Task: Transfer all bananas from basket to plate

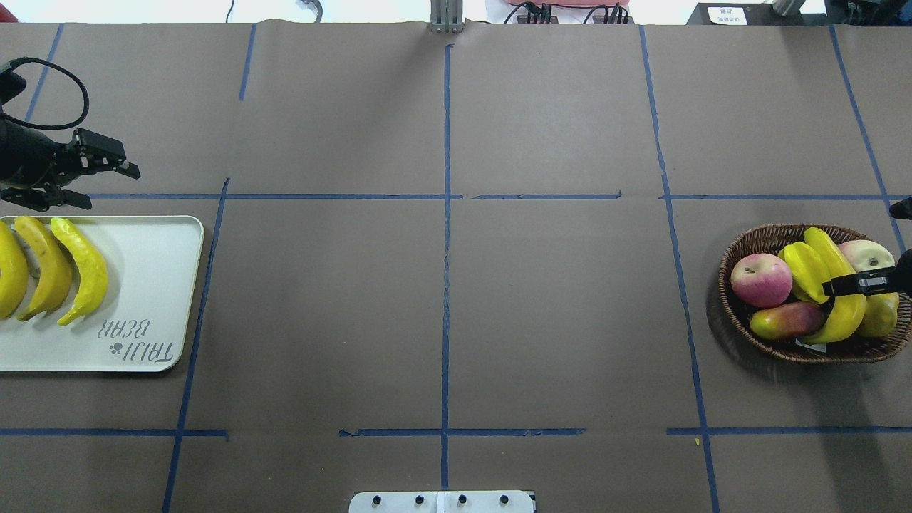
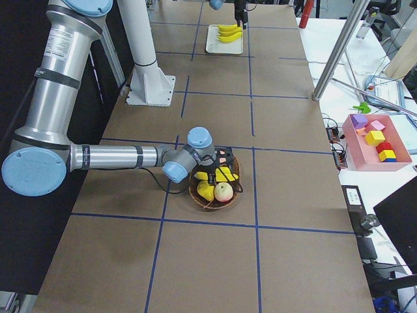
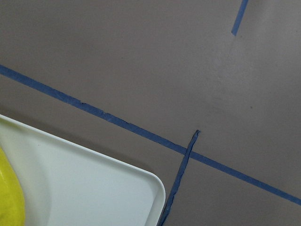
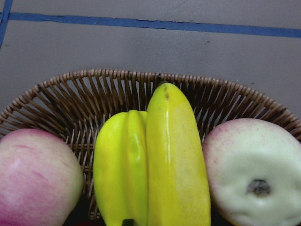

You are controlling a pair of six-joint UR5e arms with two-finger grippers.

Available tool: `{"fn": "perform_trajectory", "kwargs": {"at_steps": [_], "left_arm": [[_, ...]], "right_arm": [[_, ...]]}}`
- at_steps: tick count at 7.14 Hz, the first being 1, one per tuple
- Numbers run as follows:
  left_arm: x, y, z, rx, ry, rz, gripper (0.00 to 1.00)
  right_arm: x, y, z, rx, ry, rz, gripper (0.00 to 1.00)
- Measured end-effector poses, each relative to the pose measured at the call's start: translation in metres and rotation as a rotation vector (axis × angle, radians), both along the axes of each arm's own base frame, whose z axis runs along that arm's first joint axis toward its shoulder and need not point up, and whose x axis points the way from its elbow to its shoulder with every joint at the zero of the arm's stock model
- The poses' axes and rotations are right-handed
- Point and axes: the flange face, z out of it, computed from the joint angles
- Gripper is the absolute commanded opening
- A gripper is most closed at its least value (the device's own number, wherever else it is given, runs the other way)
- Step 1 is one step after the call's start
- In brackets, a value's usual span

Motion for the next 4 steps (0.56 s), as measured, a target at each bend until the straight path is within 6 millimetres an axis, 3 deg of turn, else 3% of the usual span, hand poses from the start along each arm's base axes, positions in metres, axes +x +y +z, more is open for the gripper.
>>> {"fn": "perform_trajectory", "kwargs": {"at_steps": [2, 4], "left_arm": [[0.0001, -0.0001, 0.0005, -0.001, 0.000, 0.000, 1.00], [0.0001, -0.0001, 0.0006, -0.002, 0.000, -0.001, 1.00]], "right_arm": [[-0.0027, 0.0008, -0.0031, 0.007, -0.004, -0.009, 0.11], [0.0003, 0.0029, -0.0080, 0.017, -0.008, -0.013, 0.06]]}}
